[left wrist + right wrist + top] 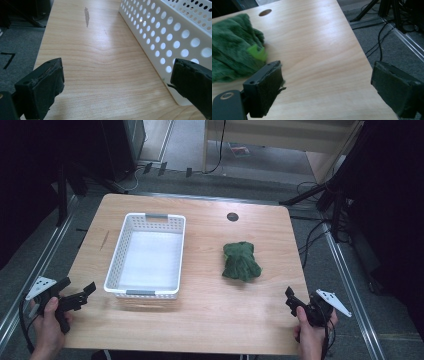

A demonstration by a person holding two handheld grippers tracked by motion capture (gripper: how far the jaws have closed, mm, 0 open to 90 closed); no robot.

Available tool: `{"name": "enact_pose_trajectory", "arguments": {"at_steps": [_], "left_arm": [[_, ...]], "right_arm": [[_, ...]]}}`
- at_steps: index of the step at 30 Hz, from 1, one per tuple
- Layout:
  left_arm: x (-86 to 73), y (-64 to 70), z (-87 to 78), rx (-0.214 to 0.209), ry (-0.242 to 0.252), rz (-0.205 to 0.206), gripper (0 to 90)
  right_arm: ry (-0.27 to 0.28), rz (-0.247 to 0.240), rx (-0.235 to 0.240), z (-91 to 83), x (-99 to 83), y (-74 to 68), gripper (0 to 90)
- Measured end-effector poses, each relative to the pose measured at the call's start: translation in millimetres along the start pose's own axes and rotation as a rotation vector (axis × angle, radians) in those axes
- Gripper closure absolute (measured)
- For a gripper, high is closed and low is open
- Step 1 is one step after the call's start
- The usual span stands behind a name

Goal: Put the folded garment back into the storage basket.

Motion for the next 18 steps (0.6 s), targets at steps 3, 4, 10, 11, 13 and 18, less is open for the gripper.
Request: {"name": "enact_pose_trajectory", "arguments": {"at_steps": [3, 4, 10, 11, 13, 18], "left_arm": [[0.0, 0.2, 0.2, 0.003, 0.000, 0.002, 0.0], [0.0, 0.2, 0.1, 0.003, 0.000, 0.003, 0.0], [0.0, 0.5, 0.1, 0.004, 0.000, 0.008, 0.0], [0.0, 0.5, 0.2, 0.004, 0.000, 0.008, 0.0], [0.1, 0.5, 0.1, 0.004, 0.001, 0.007, 0.0], [0.0, 0.5, 0.1, 0.004, 0.000, 0.008, 0.0]], "right_arm": [[-0.017, 0.001, 0.004, 1.0, 5.1, -10.9, 10.2], [-0.024, -0.006, 0.003, 1.6, 6.3, -14.2, 10.2], [-0.078, -0.090, 0.035, 3.4, 5.5, -37.6, 2.2], [-0.087, -0.095, 0.047, 3.1, 4.8, -41.5, 0.6], [-0.091, -0.105, 0.062, 2.7, 5.2, -48.3, 0.1], [-0.100, -0.105, 0.080, 2.5, 11.0, -65.8, 0.1]]}}
Point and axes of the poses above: each handheld gripper's, and its own axes: z roughly forward along the jaws, x roughly out of its top, y roughly to its right, the point moved 7 cm from there along z, roughly forward along the jaws, and after that the axes turned 7 degrees about z, right-handed, at the moved point
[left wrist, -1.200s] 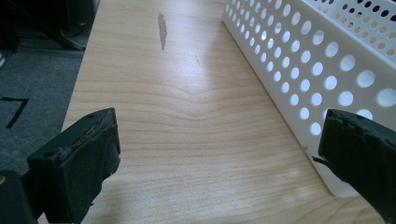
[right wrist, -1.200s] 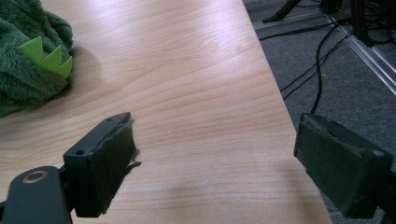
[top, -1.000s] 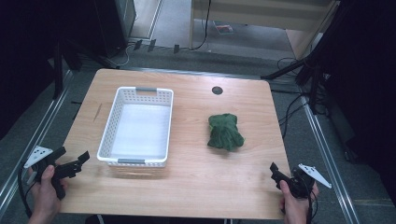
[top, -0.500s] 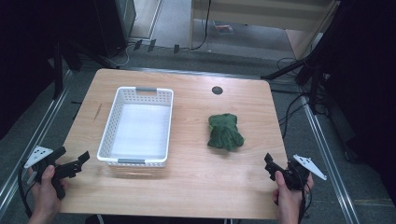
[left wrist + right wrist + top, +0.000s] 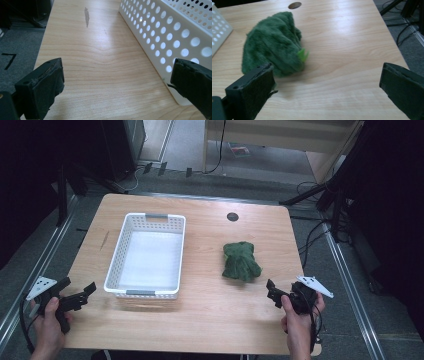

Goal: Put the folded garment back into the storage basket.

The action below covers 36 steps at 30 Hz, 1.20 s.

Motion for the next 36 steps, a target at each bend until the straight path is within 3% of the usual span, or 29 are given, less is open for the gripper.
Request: {"name": "enact_pose_trajectory", "arguments": {"at_steps": [5, 12, 24, 36], "left_arm": [[0.0, 0.0, 0.2, 0.001, 0.000, -0.002, 0.0], [0.0, -0.1, 0.3, -0.001, -0.002, -0.007, 0.0], [-0.1, 0.2, 0.0, 0.000, -0.004, 0.003, 0.0], [-0.1, 0.2, 0.1, 0.000, -0.004, 0.004, 0.0]], "right_arm": [[-0.003, -0.013, 0.019, 5.1, 6.3, -15.0, 0.1], [-0.050, -0.043, 0.033, 20.7, 11.9, -43.7, 0.0], [-0.088, -0.041, 0.066, 44.7, 21.4, -77.4, 0.0], [-0.107, -0.032, 0.105, 58.1, 28.4, -96.5, 0.0]]}}
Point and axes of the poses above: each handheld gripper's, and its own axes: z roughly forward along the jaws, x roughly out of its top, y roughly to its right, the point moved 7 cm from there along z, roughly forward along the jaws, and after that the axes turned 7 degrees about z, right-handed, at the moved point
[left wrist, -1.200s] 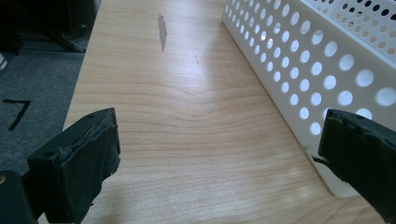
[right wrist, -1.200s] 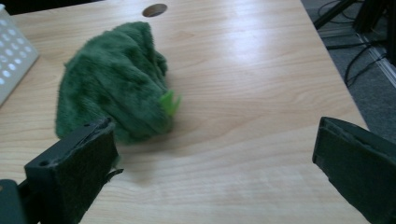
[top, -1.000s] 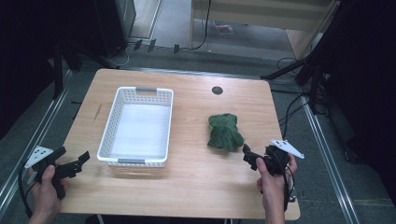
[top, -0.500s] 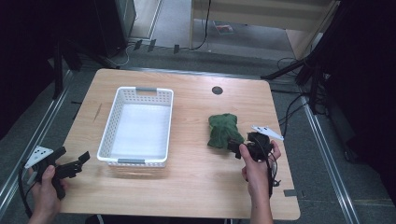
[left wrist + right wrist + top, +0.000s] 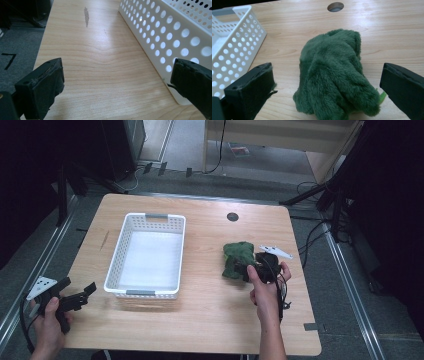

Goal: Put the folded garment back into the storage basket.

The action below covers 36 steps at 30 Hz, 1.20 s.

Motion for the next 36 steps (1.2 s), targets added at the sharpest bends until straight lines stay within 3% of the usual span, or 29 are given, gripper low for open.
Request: {"name": "enact_pose_trajectory", "arguments": {"at_steps": [4, 14, 26, 29, 36], "left_arm": [[0.0, -0.1, 0.0, 0.000, 0.001, -0.002, 0.0], [0.1, -0.2, 0.0, -0.002, 0.002, -0.003, 0.0], [0.2, -0.2, 0.2, -0.003, 0.003, -0.008, 0.0], [0.2, -0.2, 0.1, -0.004, 0.002, -0.009, 0.0], [0.2, -0.2, 0.3, -0.004, 0.003, -0.010, 0.0]], "right_arm": [[-0.005, 0.009, 0.015, 5.3, 2.3, -2.4, 0.0], [-0.042, 0.023, 0.003, 21.5, 6.0, -7.8, 0.0], [-0.104, 0.064, -0.032, 47.1, 7.6, -0.5, 0.0], [-0.103, 0.084, -0.018, 50.9, 7.8, 1.3, 0.0], [-0.148, 0.059, -0.026, 61.5, 3.4, 1.3, 0.0]]}}
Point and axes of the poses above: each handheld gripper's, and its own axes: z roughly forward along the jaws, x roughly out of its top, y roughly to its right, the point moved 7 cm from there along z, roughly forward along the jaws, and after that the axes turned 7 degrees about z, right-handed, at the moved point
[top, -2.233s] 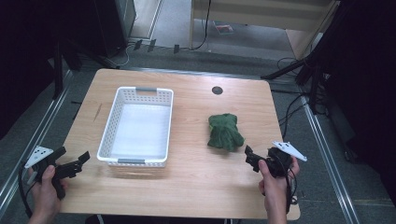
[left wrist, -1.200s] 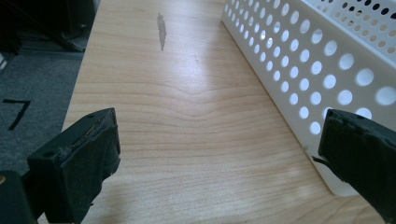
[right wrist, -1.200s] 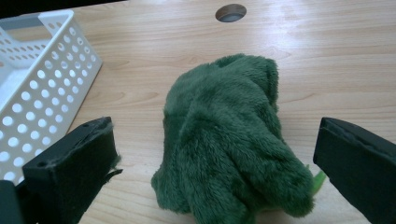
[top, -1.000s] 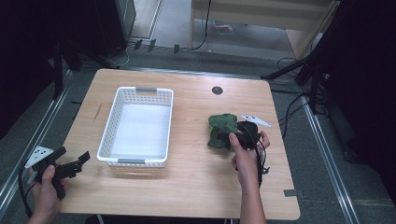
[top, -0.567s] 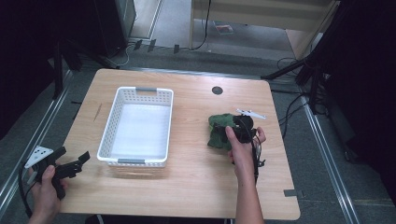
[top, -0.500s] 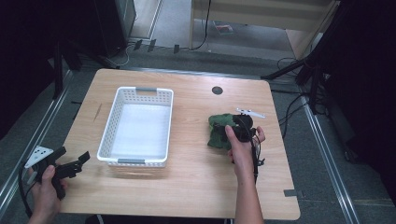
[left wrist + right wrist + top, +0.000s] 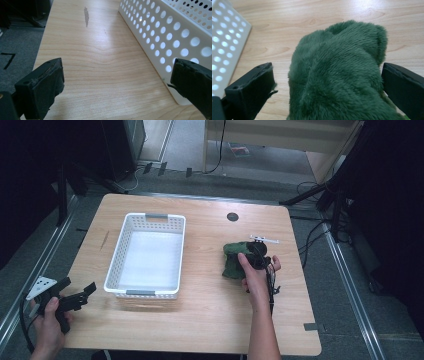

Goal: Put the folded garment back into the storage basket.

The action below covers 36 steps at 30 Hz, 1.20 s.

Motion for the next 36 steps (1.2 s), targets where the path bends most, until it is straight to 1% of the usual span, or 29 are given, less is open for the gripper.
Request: {"name": "enact_pose_trajectory", "arguments": {"at_steps": [1, 2, 6, 9, 11, 12, 18, 25, 29, 32, 34, 36], "left_arm": [[0.0, 0.0, 0.0, 0.000, 0.000, 0.000, 0.0], [0.0, 0.0, 0.1, 0.001, -0.001, 0.002, 0.0], [0.0, -0.1, 0.0, -0.001, 0.001, -0.002, 0.0], [0.0, 0.1, 0.0, 0.000, 0.000, 0.001, 0.0], [0.0, -0.1, 0.0, -0.001, 0.001, -0.002, 0.0], [0.0, -0.2, 0.0, -0.001, 0.001, -0.003, 0.0], [0.0, -0.2, 0.0, -0.001, 0.001, -0.003, 0.0], [0.0, -0.1, 0.0, -0.001, 0.001, -0.002, 0.0], [-0.1, -0.1, 0.2, 0.000, -0.002, -0.001, 0.0], [-0.1, -0.3, 0.2, 0.000, -0.001, -0.001, 0.0], [-0.1, -0.2, 0.2, 0.000, -0.002, 0.000, 0.0], [-0.1, -0.1, 0.0, 0.000, -0.001, -0.001, 0.0]], "right_arm": [[0.000, 0.000, 0.000, 0.0, 0.0, 0.0, 0.0], [-0.018, -0.004, -0.019, 4.8, -1.5, 0.3, 0.0], [-0.035, -0.015, -0.037, 12.7, -4.5, 1.4, 0.0], [-0.055, -0.024, -0.057, 18.8, -8.2, 2.0, 0.0], [-0.068, -0.031, -0.078, 23.3, -10.8, 3.0, 0.0], [-0.069, -0.035, -0.079, 24.7, -11.5, 3.4, 0.0], [-0.079, -0.015, -0.099, 31.2, -15.9, 7.6, 0.0], [-0.075, -0.013, -0.114, 34.8, -19.1, 10.8, 2.6], [-0.065, -0.023, -0.131, 37.0, -24.6, 14.5, 6.6], [-0.042, -0.028, -0.134, 37.8, -26.1, 15.5, 8.8], [-0.024, -0.020, -0.139, 37.2, -25.5, 16.0, 12.6], [-0.015, -0.030, -0.133, 36.5, -24.8, 16.5, 14.8]]}}
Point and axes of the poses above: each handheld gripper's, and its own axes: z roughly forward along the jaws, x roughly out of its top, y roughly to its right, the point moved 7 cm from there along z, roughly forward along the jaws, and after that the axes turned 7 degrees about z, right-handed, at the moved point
